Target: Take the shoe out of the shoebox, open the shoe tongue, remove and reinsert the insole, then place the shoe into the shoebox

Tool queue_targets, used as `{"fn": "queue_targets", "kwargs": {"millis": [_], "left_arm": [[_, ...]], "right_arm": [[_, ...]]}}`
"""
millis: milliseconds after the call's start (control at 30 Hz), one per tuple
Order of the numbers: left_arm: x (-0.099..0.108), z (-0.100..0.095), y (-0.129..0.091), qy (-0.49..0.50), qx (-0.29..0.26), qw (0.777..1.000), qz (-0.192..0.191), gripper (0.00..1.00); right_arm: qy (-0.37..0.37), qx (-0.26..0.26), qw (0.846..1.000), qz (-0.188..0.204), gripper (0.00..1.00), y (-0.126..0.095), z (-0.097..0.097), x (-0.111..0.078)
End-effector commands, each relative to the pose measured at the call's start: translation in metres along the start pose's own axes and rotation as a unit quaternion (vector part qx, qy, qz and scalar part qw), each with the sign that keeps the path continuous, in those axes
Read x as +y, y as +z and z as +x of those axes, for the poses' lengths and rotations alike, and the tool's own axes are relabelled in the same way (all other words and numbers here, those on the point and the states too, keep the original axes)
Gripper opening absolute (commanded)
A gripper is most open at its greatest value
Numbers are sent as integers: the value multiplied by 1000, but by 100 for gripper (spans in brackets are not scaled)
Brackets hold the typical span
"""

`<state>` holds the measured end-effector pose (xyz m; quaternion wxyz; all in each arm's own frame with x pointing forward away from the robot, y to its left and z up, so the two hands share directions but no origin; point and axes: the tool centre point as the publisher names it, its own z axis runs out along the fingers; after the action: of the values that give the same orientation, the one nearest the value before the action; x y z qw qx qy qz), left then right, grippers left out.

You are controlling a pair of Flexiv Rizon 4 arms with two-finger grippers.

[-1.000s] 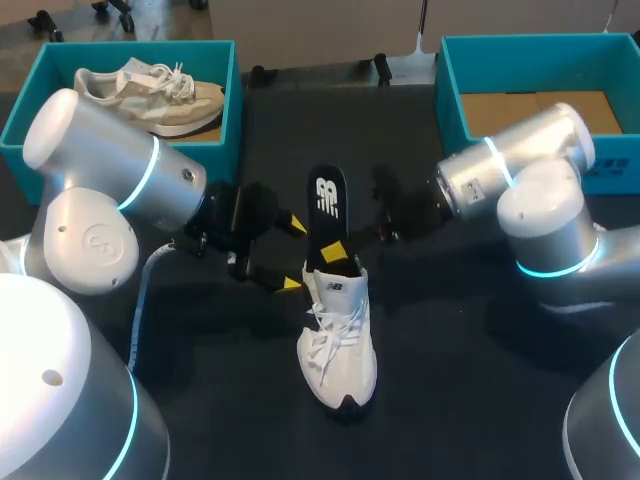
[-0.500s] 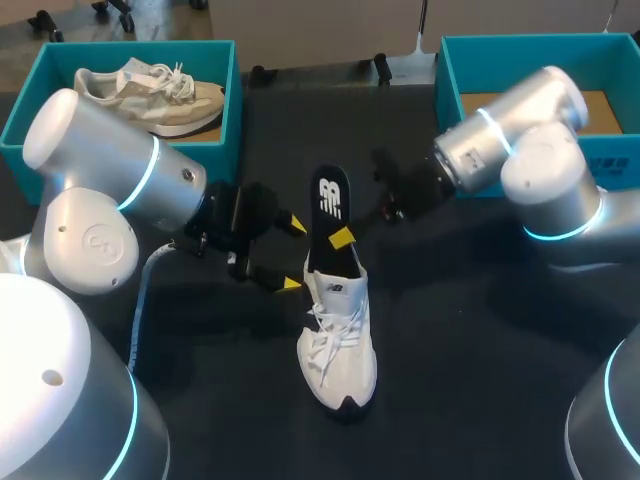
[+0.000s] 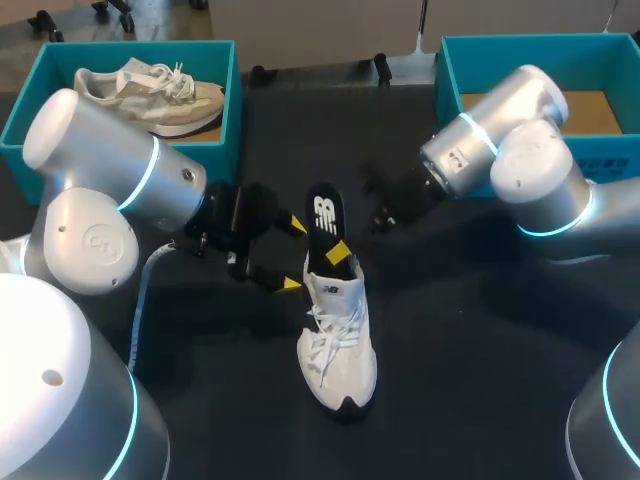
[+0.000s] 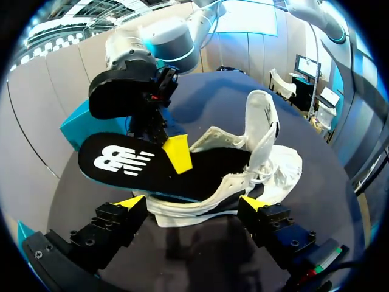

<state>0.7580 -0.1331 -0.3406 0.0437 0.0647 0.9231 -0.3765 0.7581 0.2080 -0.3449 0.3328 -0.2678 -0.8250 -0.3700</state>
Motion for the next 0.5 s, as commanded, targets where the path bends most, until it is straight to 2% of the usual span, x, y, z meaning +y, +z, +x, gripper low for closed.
{"fn": "queue_targets", "kwargs": {"millis": [33,300,333,367,500], "left_arm": [[-1,0,1,0,-1,1000,-3,100],[-1,0,1,0,-1,1000,-3,100],[-1,0,1,0,-1,1000,-3,100],[-1,0,1,0,-1,1000,-3,100],[-1,0,1,0,-1,1000,-3,100]], "right_arm": [[17,-7,1000,15,0,12,6,-8],[36,-11,999,10,0,20,11,-23],[35,-16,999,4,6,19,12,-23],[33,-17,999,4,19,18,12,-22],[15,-28,999,4,27,10,11,-9]]}}
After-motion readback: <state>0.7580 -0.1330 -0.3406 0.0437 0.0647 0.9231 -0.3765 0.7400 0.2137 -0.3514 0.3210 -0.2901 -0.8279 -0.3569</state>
